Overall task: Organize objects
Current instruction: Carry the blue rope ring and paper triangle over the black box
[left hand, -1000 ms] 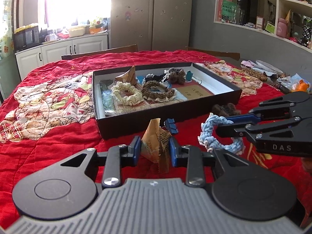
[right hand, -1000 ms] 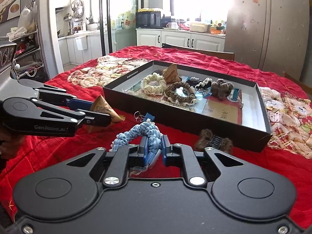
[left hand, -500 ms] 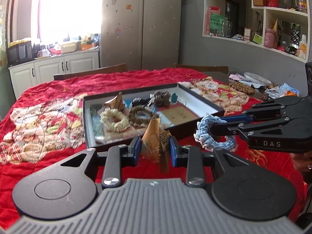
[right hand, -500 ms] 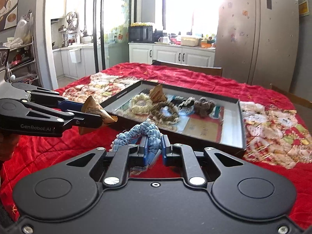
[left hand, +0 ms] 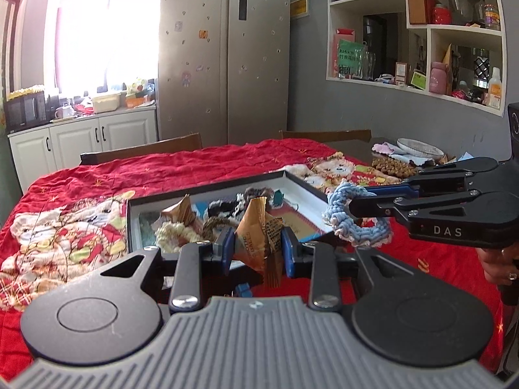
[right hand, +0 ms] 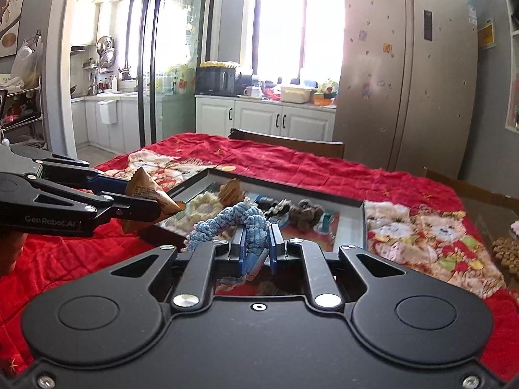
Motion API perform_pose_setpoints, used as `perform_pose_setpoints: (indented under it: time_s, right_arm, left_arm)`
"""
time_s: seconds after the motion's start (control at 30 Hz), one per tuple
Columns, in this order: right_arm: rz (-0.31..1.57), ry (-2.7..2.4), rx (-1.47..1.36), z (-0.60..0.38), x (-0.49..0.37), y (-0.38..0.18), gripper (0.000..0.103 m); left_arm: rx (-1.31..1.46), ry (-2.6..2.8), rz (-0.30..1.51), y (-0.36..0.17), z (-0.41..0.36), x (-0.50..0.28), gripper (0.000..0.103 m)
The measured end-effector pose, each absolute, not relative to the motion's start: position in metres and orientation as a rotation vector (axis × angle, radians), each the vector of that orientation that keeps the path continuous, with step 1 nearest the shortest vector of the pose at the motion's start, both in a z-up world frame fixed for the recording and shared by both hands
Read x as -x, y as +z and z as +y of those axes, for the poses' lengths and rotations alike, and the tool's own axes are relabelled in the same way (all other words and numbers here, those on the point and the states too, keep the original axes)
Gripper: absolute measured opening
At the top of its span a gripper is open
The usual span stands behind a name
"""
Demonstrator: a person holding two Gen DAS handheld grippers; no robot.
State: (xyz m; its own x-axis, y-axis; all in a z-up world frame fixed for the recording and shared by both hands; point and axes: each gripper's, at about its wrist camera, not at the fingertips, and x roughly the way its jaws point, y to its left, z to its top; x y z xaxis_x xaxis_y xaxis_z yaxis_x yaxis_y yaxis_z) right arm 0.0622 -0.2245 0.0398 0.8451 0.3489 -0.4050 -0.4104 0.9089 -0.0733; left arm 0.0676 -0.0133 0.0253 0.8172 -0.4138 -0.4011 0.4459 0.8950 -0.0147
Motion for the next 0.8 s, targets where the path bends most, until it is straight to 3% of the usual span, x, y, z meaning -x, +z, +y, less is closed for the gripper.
perform_pose_setpoints:
  time_s: [0.8]
  right_arm:
    - [0.402,0.268,0.143,-0.232,-0.134,0.047,0.013]
  left_arm:
    - [-0.095,-0.432,0.421,0.032,-0.049,-0.139,0.034]
